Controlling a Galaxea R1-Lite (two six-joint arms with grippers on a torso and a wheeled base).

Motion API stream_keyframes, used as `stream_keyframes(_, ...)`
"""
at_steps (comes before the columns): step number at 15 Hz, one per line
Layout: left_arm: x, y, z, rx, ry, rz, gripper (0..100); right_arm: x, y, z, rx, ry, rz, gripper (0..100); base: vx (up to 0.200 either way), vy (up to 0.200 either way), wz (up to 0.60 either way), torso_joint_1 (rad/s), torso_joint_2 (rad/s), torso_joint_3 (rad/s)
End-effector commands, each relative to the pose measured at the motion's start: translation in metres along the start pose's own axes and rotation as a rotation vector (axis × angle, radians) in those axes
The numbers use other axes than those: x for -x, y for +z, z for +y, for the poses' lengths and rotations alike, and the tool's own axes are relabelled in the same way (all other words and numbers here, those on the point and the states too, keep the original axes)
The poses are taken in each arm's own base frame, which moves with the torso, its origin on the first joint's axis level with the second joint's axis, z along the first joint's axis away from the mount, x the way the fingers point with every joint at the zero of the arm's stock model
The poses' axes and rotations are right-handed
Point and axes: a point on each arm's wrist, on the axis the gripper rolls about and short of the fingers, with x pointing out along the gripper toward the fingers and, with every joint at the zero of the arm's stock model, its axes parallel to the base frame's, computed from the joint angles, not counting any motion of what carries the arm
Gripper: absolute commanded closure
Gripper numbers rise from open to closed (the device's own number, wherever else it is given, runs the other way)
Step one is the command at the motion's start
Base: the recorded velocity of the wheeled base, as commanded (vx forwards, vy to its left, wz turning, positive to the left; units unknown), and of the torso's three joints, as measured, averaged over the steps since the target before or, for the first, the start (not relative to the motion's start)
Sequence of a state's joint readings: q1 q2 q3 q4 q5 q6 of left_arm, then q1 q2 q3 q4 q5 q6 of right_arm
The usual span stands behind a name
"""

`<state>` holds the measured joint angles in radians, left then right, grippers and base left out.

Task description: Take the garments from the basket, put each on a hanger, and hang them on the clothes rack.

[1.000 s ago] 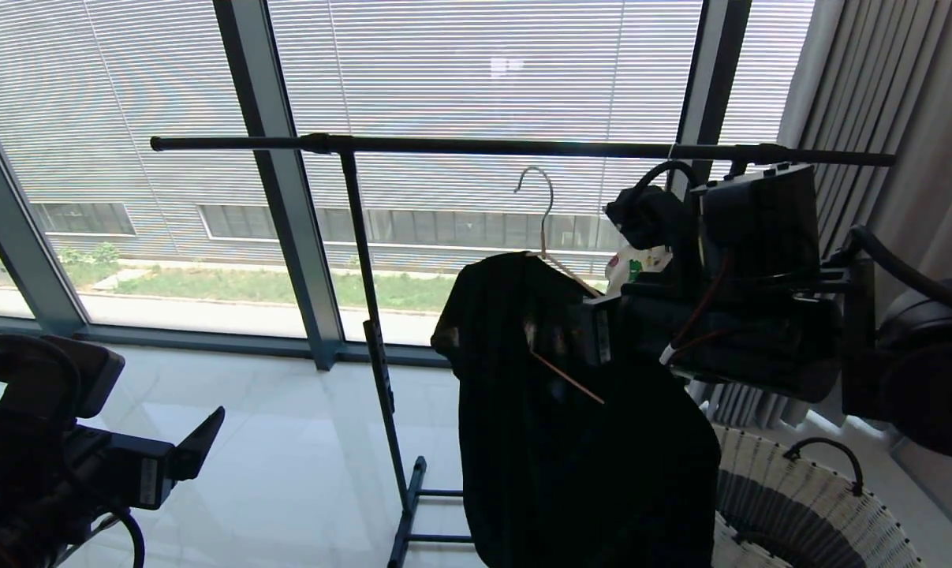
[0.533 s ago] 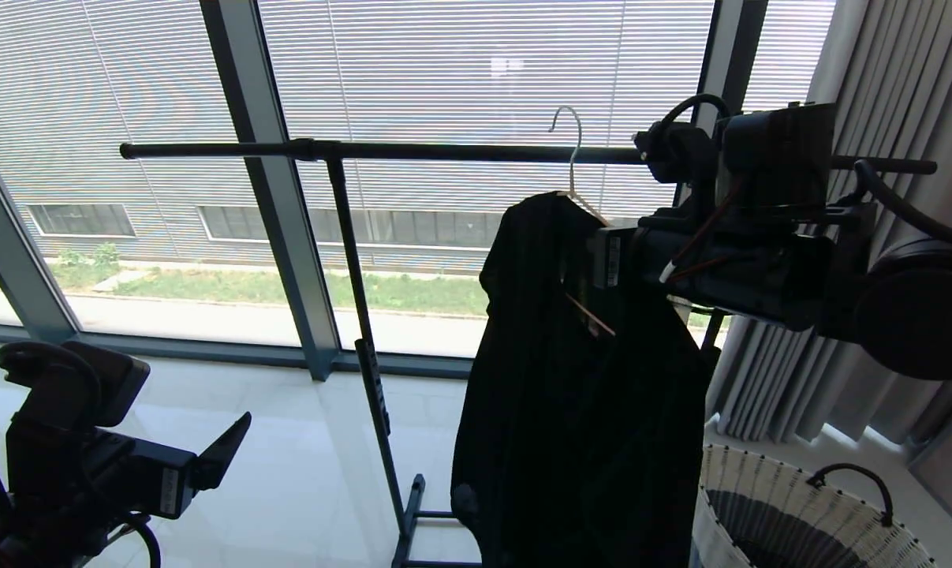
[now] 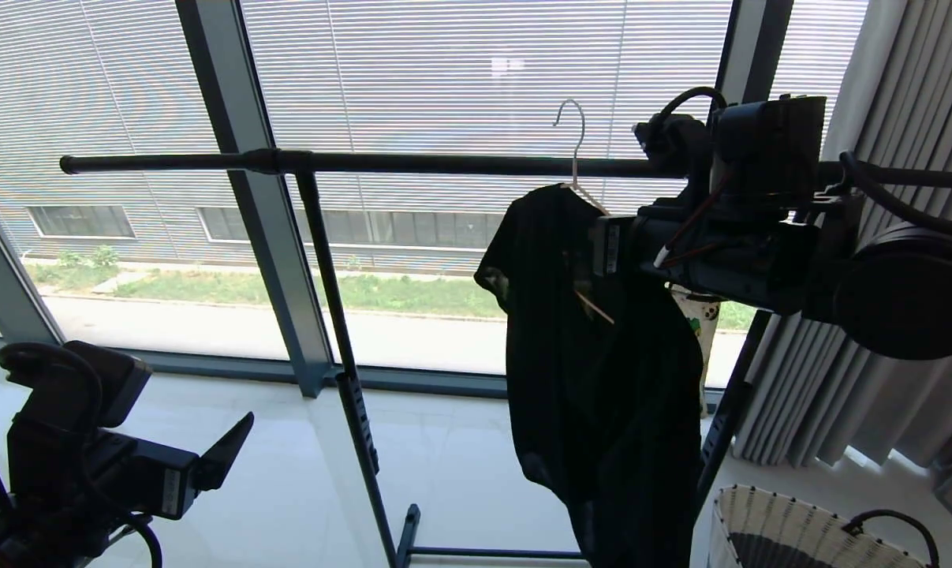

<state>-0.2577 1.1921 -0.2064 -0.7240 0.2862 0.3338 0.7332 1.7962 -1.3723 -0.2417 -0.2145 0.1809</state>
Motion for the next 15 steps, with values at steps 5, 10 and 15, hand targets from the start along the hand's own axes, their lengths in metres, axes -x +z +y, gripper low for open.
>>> stream_keyframes(5,0.0,-0.001,0.0,0.0,-0.002,0.003,0,-0.003,-0.003,0.001,0.002,0.001,0.011,100,0.08,0.0,0.0,0.0,0.0,0.002)
stream_keyframes(10,0.0,-0.001,0.0,0.0,-0.002,0.003,0,-0.025,-0.015,-0.021,0.031,-0.066,0.05,100,0.0,0.0,0.0,0.0,0.0,0.0)
stream_keyframes(15,0.002,-0.003,0.0,0.001,0.001,0.004,0,-0.045,-0.025,-0.03,0.066,-0.094,0.08,100,0.0,0.0,0.0,0.0,0.0,0.0)
